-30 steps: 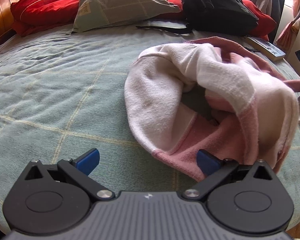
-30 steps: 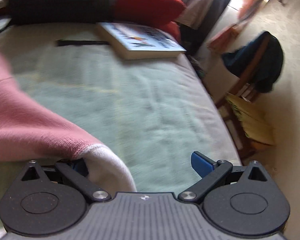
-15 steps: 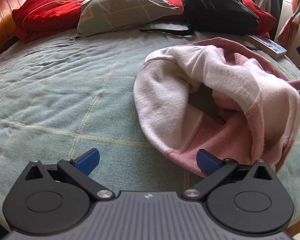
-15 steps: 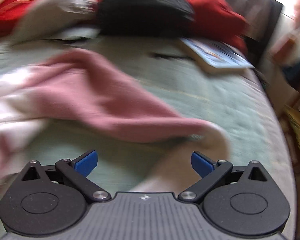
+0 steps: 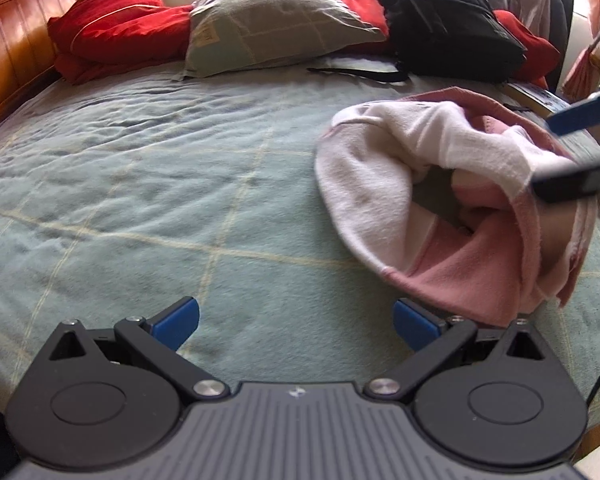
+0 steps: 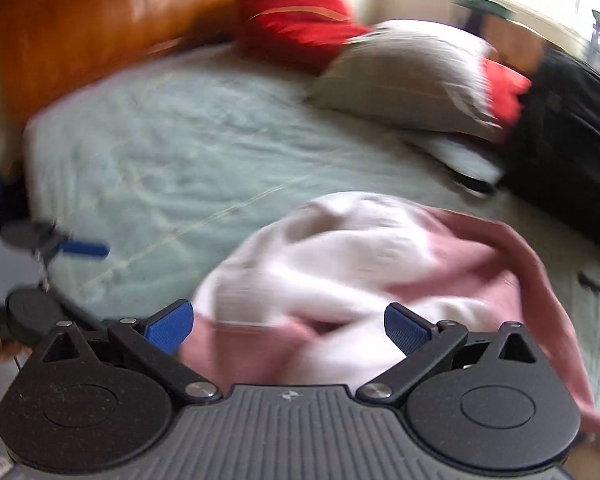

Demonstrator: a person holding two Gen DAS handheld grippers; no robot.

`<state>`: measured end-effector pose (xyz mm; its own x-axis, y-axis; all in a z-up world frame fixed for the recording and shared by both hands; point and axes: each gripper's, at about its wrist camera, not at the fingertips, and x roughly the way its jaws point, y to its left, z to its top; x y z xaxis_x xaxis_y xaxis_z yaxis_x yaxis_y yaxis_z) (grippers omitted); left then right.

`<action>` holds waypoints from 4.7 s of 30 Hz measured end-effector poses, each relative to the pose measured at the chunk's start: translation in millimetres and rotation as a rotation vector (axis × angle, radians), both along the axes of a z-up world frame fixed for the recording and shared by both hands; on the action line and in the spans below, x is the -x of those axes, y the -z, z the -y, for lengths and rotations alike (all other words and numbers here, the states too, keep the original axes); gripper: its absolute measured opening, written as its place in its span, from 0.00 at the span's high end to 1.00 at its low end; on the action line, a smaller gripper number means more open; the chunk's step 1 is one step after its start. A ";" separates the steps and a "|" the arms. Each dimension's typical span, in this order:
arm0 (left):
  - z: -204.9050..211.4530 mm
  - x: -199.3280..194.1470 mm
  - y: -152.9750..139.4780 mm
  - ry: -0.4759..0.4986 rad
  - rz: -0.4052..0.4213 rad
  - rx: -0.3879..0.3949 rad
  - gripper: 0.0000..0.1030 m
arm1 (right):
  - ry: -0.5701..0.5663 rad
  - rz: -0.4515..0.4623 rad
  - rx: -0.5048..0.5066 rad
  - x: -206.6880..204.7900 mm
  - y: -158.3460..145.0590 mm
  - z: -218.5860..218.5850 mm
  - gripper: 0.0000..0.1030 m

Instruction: Fold clothes

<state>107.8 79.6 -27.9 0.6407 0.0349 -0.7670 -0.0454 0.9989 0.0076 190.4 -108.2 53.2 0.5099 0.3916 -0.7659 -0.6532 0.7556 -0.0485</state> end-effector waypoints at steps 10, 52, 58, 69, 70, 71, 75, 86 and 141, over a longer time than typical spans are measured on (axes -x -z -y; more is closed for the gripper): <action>-2.8 -1.2 4.5 0.016 -0.007 0.022 0.01 | 0.142 0.085 0.257 -5.3 28.9 17.0 0.00; 95.6 -93.3 40.4 0.108 -0.178 -0.004 0.01 | 0.254 0.065 -0.103 4.7 33.6 136.2 0.00; 82.0 -80.5 33.1 0.078 -0.193 -0.027 0.01 | 0.253 0.059 -0.129 4.5 36.9 139.1 0.00; 105.7 -82.6 36.5 0.093 -0.170 -0.173 0.00 | 0.235 0.074 -0.162 14.5 32.3 136.1 0.00; 100.4 -79.5 34.2 0.080 -0.172 -0.194 0.00 | 0.238 0.077 -0.166 14.6 31.9 138.0 0.00; 95.1 -76.5 31.9 0.067 -0.175 -0.216 0.00 | 0.244 0.076 -0.169 13.9 32.1 139.9 0.00; 77.0 -69.2 25.1 0.023 -0.187 -0.257 0.00 | 0.255 0.070 -0.174 11.1 34.5 141.8 0.00; 66.0 -65.7 29.6 0.032 -0.235 -0.278 0.00 | 0.233 0.072 -0.188 16.8 33.3 133.0 0.00; -182.2 -201.7 -23.2 -0.362 -0.132 -0.489 0.01 | 0.348 0.062 -0.230 -37.0 32.7 130.0 0.00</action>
